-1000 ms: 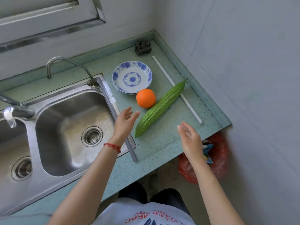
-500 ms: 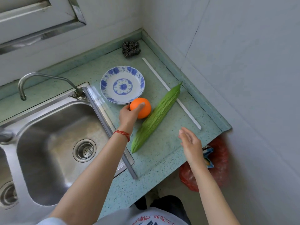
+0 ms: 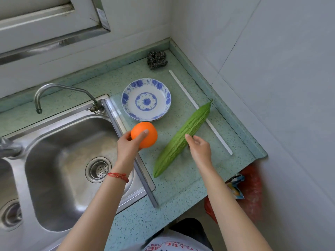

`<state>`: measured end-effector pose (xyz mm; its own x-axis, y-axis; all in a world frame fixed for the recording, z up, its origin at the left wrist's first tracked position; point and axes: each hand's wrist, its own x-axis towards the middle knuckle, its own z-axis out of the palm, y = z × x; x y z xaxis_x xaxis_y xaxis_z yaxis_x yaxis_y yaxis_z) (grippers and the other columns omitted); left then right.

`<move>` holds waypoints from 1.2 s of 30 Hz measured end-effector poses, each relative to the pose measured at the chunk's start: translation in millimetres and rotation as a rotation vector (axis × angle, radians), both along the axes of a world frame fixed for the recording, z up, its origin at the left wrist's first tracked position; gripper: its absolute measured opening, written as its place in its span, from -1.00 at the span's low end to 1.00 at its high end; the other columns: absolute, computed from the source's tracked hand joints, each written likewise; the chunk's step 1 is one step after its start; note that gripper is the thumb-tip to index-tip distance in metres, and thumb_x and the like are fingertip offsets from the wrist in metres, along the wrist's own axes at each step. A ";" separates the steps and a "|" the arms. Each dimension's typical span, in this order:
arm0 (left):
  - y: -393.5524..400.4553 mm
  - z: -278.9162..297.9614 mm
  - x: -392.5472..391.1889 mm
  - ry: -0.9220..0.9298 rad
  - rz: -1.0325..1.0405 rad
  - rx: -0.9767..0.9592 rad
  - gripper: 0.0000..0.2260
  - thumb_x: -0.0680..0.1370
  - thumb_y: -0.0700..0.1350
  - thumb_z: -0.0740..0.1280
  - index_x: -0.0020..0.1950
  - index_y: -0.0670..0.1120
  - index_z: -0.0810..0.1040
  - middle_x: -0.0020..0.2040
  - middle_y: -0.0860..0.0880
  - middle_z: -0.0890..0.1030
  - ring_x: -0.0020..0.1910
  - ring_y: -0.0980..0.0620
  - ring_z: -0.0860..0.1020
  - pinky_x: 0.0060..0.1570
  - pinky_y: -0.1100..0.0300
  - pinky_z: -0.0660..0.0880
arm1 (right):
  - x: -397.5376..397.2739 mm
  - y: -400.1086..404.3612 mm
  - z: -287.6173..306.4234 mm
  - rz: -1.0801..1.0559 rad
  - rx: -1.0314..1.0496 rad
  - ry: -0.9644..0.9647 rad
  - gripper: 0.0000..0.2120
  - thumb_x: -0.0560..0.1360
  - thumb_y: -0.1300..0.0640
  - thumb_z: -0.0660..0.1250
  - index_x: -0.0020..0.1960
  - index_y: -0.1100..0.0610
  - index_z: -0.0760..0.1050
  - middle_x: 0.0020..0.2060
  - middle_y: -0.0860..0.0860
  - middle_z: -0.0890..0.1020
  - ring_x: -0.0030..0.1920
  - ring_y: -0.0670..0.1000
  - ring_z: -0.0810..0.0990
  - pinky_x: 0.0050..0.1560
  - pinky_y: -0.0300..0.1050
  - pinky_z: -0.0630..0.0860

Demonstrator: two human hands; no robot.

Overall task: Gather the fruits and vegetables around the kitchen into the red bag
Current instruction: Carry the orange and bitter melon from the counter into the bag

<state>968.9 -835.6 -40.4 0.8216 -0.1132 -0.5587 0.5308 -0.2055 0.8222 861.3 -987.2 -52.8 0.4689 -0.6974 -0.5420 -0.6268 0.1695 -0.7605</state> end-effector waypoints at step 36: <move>108.4 19.5 -164.5 -0.106 0.416 -0.051 -0.53 0.43 -0.07 0.42 0.29 -0.15 0.42 0.11 -0.08 0.48 0.03 -0.06 0.50 -0.12 0.14 0.49 | -86.7 33.7 25.2 0.371 0.081 -0.437 -0.86 0.39 0.12 0.43 -0.06 0.00 0.57 -0.08 -0.04 0.67 -0.02 0.00 0.64 0.05 -0.04 0.57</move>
<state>804.3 -727.2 -20.9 0.8555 0.2148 -0.4711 0.4721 0.0501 0.8801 774.6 -953.5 -27.6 0.8663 -0.4083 -0.2879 -0.2861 0.0670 -0.9558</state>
